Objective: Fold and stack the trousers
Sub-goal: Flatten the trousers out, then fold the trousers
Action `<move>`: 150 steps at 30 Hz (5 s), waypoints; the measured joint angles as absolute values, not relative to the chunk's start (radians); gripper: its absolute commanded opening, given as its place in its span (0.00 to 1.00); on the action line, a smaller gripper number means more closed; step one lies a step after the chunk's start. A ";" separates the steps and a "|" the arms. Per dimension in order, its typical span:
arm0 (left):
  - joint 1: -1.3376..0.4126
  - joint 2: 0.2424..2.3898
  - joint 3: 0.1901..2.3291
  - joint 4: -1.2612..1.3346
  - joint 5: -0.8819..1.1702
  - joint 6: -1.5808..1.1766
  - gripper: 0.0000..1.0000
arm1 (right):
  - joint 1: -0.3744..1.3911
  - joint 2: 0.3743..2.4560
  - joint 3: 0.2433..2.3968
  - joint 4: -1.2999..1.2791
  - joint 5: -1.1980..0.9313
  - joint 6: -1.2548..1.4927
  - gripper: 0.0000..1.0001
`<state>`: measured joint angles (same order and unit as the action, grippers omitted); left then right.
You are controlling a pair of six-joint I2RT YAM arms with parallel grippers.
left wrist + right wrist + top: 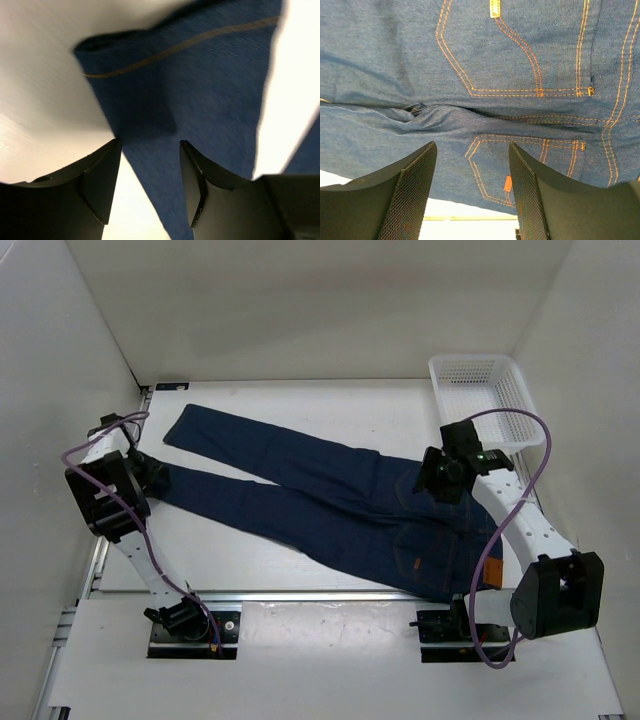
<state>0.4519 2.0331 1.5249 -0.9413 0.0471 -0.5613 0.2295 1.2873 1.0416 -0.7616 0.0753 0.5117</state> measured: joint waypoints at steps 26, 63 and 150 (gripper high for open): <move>0.384 1.737 1.530 -1.090 -0.325 -0.619 1.00 | 0.229 1.294 1.110 -0.814 0.122 0.504 0.65; 0.381 1.961 1.342 -0.958 -0.121 -0.561 0.10 | 0.091 0.856 0.661 -1.017 -0.197 0.661 0.64; 0.337 2.037 1.519 -1.004 0.012 -0.542 0.10 | 0.040 0.737 0.342 -0.809 -0.060 1.229 0.50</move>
<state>0.3367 2.0365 1.5192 -1.0039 0.0116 -0.5423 0.0399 0.7368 0.3420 -0.8093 -0.0597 1.2293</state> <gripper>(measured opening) 0.110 0.530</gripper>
